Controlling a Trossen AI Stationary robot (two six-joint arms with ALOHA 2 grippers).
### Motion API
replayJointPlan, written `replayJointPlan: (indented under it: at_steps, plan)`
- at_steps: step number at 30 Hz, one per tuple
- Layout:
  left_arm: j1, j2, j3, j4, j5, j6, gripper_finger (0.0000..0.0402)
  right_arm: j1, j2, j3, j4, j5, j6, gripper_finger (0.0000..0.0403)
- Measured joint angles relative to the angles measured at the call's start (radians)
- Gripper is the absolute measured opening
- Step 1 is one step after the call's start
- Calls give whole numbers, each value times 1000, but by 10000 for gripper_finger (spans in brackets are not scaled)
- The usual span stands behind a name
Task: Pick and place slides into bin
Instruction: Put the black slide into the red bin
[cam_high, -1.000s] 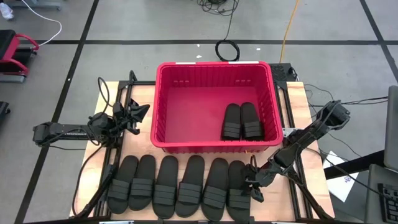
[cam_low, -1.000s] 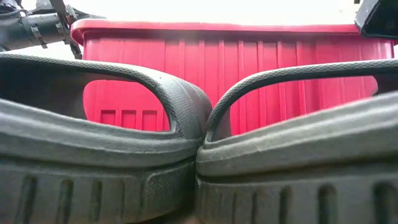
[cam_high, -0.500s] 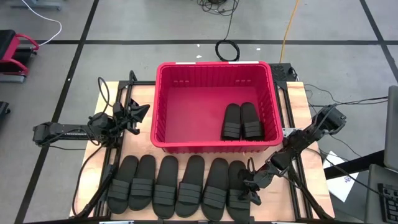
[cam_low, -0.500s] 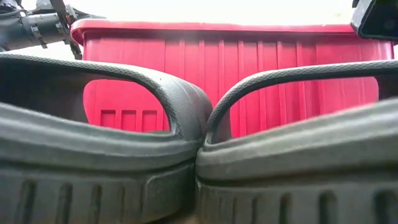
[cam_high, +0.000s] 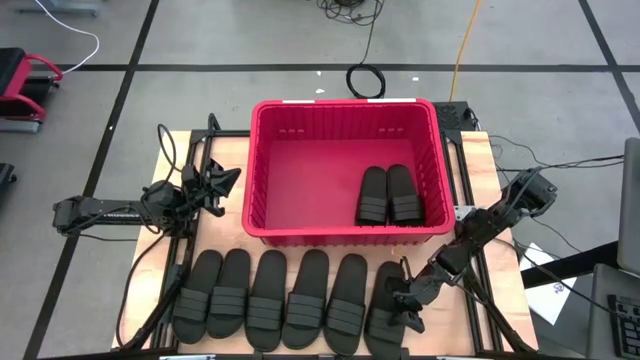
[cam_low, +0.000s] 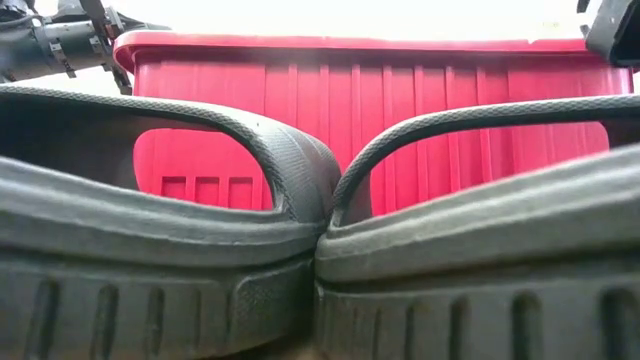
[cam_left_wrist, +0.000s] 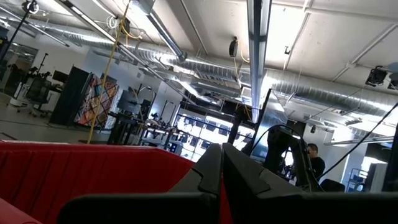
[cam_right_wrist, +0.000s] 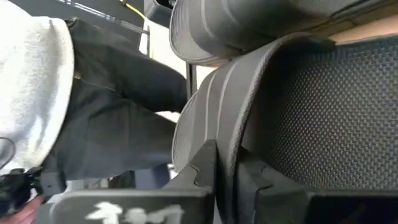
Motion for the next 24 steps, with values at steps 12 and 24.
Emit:
replayJointPlan:
  at_steps: [12,24]
  plan:
    - [0,0,0,-52,-1,1,21,0,-131,118,-62,-57,-90,4]
    - [0,0,0,-53,-3,0,21,-133,-218,711,-823,-131,-441,3]
